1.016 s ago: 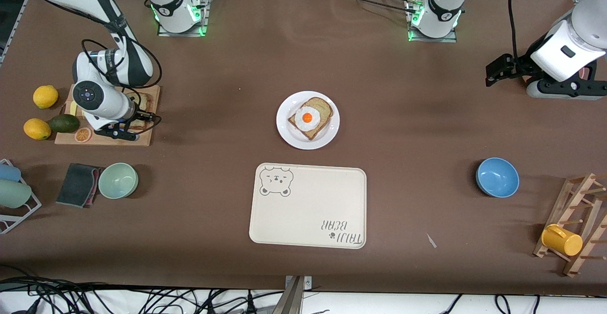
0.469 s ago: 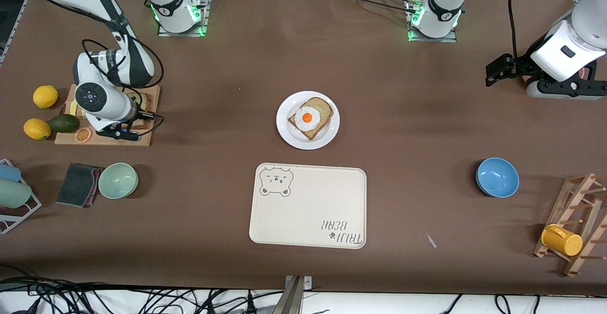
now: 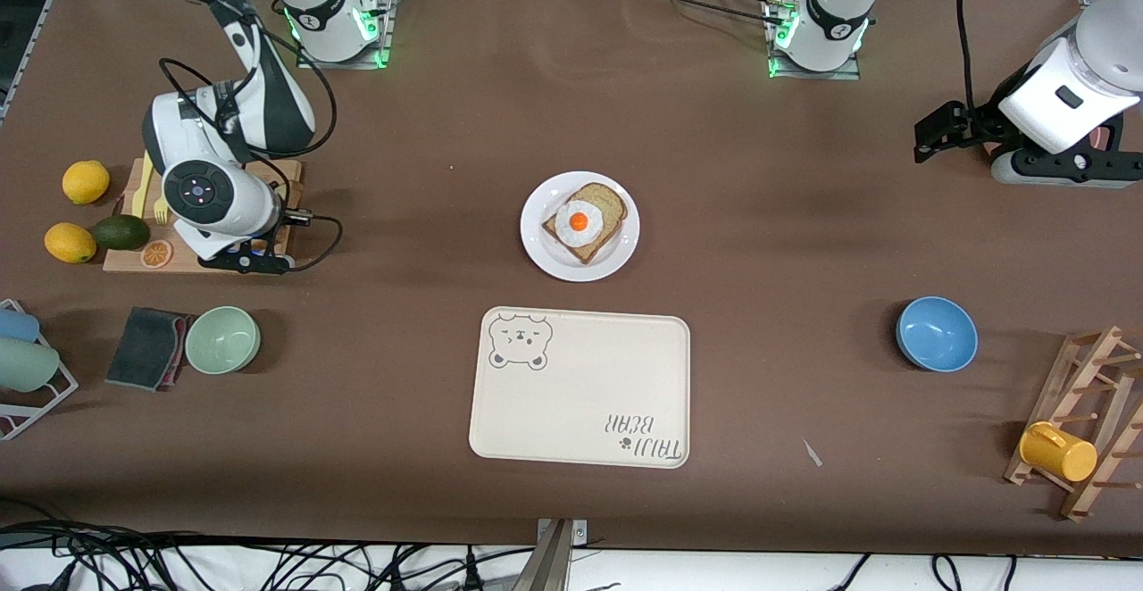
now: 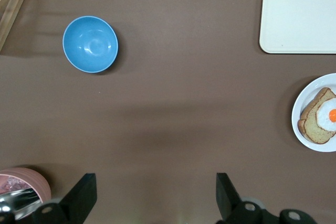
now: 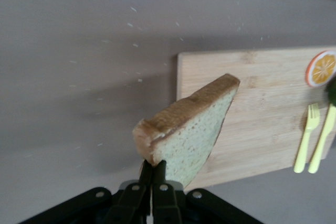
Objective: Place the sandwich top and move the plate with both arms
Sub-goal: 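Carry the bread slice with the right gripper over the egg plate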
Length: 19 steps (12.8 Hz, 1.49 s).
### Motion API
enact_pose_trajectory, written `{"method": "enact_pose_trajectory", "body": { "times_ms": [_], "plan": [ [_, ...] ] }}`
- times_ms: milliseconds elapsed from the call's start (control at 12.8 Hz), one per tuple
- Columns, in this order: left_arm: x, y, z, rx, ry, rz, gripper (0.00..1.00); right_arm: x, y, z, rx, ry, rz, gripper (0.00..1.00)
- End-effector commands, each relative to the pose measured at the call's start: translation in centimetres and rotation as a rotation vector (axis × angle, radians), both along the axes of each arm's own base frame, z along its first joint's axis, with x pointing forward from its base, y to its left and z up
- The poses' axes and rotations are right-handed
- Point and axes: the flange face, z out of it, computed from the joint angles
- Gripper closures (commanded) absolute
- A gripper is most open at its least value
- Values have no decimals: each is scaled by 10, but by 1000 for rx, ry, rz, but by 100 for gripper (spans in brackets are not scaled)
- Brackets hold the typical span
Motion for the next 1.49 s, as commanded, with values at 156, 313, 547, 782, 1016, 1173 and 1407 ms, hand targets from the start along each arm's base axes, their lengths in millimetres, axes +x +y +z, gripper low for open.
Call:
{"method": "enact_pose_trajectory", "body": {
  "times_ms": [156,313,547,782,1016,1173,1407],
  "plan": [
    [1,-2,6,-12,4,0,0,23,77,50,2,-50,-8,100],
    [1,-2,6,-12,4,0,0,27,148,72,70,-53,-82,100],
    [1,-2,6,-12,4,0,0,23,242,83,174,-68,-129,100],
    [1,-2,6,-12,4,0,0,24,322,89,241,-110,-254,100],
    [1,-2,6,-12,4,0,0,22,372,94,426,-119,-396,100],
    [1,-2,6,-12,4,0,0,13,394,73,428,-91,-500,100],
    [1,-2,6,-12,4,0,0,6,404,61,410,-14,-647,100]
  ]
}}
